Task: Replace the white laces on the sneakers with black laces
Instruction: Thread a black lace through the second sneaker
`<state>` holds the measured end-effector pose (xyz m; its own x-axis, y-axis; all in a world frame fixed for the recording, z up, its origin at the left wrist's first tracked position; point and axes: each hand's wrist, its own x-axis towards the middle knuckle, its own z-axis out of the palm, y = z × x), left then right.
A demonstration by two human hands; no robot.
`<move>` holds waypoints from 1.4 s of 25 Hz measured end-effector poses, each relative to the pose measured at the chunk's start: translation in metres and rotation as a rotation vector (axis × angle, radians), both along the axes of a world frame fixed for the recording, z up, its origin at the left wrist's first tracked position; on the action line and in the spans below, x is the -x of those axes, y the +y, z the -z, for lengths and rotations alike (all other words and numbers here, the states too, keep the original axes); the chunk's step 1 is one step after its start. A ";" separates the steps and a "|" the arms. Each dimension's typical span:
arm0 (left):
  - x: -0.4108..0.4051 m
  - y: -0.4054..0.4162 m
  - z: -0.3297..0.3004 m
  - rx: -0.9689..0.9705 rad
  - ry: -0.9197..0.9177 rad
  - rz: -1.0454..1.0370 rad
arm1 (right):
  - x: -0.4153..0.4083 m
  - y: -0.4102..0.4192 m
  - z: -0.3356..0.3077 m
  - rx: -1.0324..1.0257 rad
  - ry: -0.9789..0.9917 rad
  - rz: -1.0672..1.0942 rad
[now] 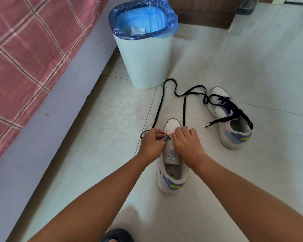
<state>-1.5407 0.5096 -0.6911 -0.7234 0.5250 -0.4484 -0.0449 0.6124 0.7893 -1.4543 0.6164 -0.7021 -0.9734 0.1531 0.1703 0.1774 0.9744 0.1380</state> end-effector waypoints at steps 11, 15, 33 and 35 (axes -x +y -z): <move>-0.011 -0.002 0.005 -0.072 -0.106 -0.192 | 0.017 -0.007 0.009 0.381 -0.123 0.205; -0.016 -0.002 0.003 -0.091 -0.118 -0.215 | 0.016 -0.012 0.009 0.189 -0.136 0.174; -0.043 -0.028 0.003 -0.113 -0.001 0.148 | 0.011 -0.019 0.008 0.340 -0.105 0.128; -0.053 -0.035 0.011 -0.093 0.096 0.233 | 0.010 -0.019 0.009 0.361 -0.070 0.096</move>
<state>-1.4877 0.4748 -0.7020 -0.6150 0.7180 -0.3260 0.1666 0.5224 0.8362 -1.4640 0.5971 -0.7111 -0.9591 0.2820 0.0226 0.2724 0.9420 -0.1963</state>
